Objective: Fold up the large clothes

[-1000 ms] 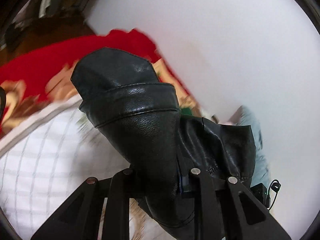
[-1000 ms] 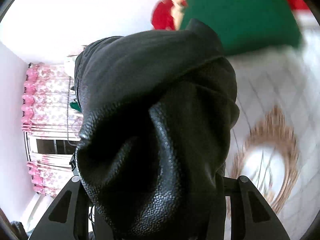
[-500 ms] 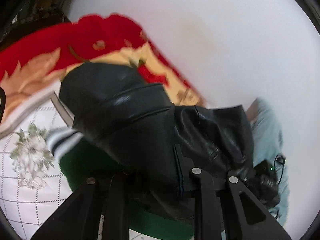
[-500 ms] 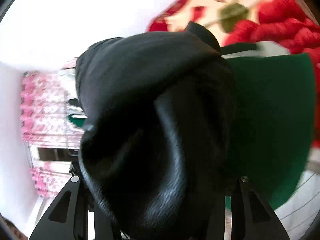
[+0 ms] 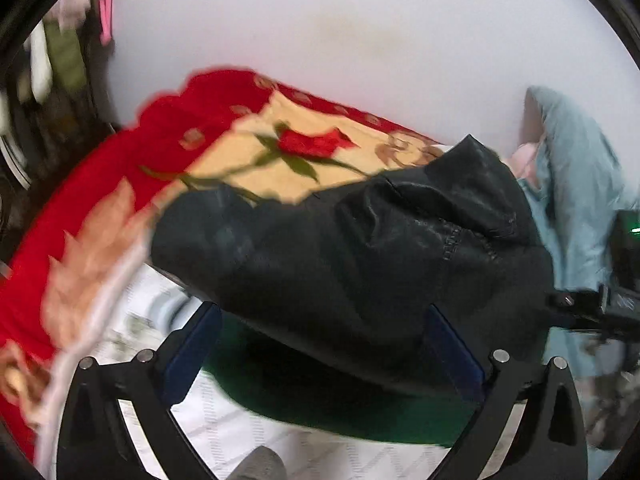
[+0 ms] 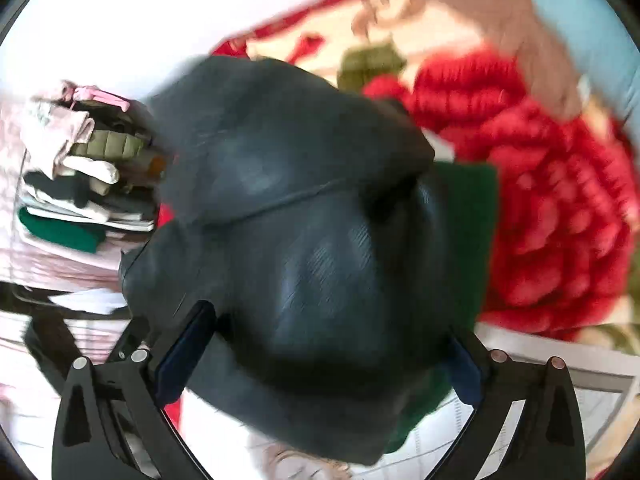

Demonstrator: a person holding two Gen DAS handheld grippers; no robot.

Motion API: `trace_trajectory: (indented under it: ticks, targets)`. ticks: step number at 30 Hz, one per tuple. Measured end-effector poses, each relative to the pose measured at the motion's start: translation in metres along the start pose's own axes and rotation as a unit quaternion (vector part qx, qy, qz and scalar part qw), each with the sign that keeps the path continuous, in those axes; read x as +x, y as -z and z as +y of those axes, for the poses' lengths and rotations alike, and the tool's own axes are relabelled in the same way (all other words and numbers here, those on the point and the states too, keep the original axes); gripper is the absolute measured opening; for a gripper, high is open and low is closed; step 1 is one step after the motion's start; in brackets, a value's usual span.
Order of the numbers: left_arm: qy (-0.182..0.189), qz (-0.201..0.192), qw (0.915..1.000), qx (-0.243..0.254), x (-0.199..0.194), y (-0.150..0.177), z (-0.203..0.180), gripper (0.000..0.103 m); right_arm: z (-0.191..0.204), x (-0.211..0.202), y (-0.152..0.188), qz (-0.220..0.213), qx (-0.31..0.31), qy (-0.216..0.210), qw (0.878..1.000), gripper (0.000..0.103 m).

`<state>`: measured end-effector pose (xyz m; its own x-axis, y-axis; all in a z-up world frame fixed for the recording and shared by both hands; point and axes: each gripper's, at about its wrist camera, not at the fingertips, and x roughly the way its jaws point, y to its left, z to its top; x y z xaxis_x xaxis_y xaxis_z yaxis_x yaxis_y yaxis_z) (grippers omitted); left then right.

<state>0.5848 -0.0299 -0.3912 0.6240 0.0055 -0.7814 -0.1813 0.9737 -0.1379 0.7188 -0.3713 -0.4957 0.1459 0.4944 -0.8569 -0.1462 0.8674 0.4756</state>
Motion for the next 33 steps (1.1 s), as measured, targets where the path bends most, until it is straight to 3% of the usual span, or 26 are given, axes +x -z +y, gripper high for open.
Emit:
trace_trajectory:
  ticks: [4, 6, 10, 18, 25, 33]
  targets:
    - [-0.063, -0.021, 0.9965, 0.050, -0.029, -0.001, -0.005, 0.103, 0.032, -0.043, 0.044, -0.066, -0.006, 0.142, 0.988, 0.103]
    - [-0.088, -0.026, 0.9929, 0.076, -0.047, 0.001, -0.008, 0.103, 0.053, -0.063, 0.072, -0.102, -0.006, 0.208, 0.973, 0.103]
    - [-0.087, -0.038, 0.9900, 0.104, -0.085, 0.004, -0.005, 0.103, 0.095, -0.093, 0.114, -0.145, 0.000, 0.273, 0.951, 0.103]
    - [-0.025, -0.035, 0.9896, 0.137, -0.187, 0.018, 0.004, 0.103, 0.173, -0.157, 0.202, -0.183, 0.026, 0.313, 0.932, 0.103]
    - [0.016, -0.050, 0.9876, 0.148, -0.304, 0.030, 0.029, 0.103, 0.275, -0.266, 0.299, -0.235, 0.042, 0.332, 0.913, 0.103]
    - [0.028, -0.076, 0.9826, 0.167, -0.421, 0.045, 0.061, 0.103, 0.376, -0.370, 0.400, -0.293, 0.041, 0.346, 0.890, 0.103]
